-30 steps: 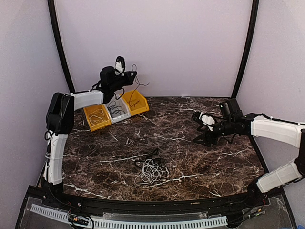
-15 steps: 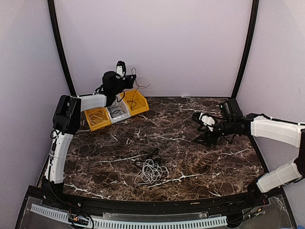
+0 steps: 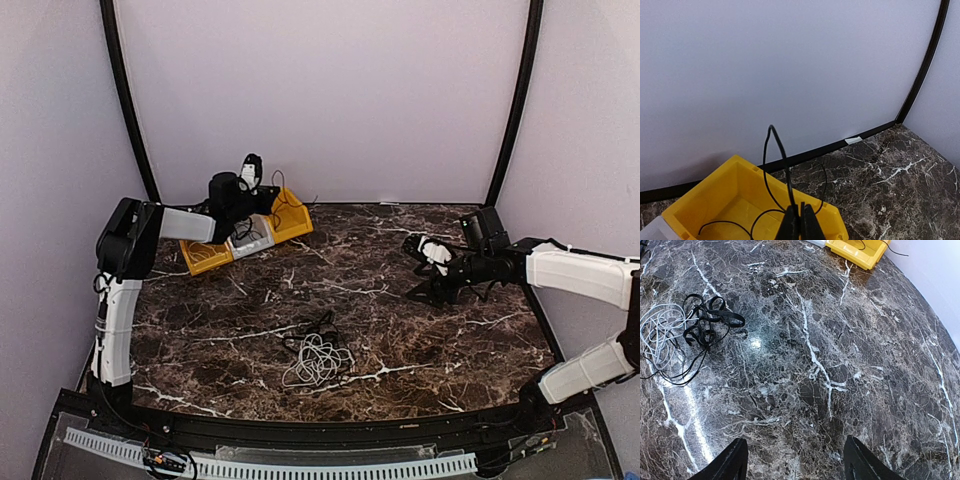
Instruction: Untangle the cables
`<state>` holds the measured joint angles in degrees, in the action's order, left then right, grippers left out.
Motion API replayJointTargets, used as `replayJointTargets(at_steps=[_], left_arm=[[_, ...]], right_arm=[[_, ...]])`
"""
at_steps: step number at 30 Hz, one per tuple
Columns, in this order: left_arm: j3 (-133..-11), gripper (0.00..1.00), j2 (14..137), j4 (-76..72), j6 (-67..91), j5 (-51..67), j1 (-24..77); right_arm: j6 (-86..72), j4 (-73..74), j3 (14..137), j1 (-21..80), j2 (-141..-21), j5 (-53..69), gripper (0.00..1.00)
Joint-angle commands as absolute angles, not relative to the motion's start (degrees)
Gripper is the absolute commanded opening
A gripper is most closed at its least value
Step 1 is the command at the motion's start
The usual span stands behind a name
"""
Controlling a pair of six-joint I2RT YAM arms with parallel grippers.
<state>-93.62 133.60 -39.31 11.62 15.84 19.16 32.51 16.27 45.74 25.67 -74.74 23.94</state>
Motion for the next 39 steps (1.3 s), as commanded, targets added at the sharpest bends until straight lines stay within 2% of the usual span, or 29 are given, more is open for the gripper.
replayJointTargets(at_steps=[1,9,17,39], left_arm=[[-89.42,0.0,125.07,-43.51,8.14,16.79,18.4],[-82.29,0.0,122.11,-44.09,8.02,14.6,17.06],[-88.63,0.0,126.19,-35.47,9.43,13.2,16.96],[-98.61,0.0,136.21,-26.07,15.64,12.25,20.07]], right_arm=[[32.72,14.74,45.36,25.2,-74.53,23.7,0.67],[32.7,14.72,45.38,25.16,-74.88,23.81,0.68],[32.79,15.12,45.54,25.22,-75.4,23.84,0.68],[33.12,15.82,46.14,25.17,-77.84,23.09,0.68]])
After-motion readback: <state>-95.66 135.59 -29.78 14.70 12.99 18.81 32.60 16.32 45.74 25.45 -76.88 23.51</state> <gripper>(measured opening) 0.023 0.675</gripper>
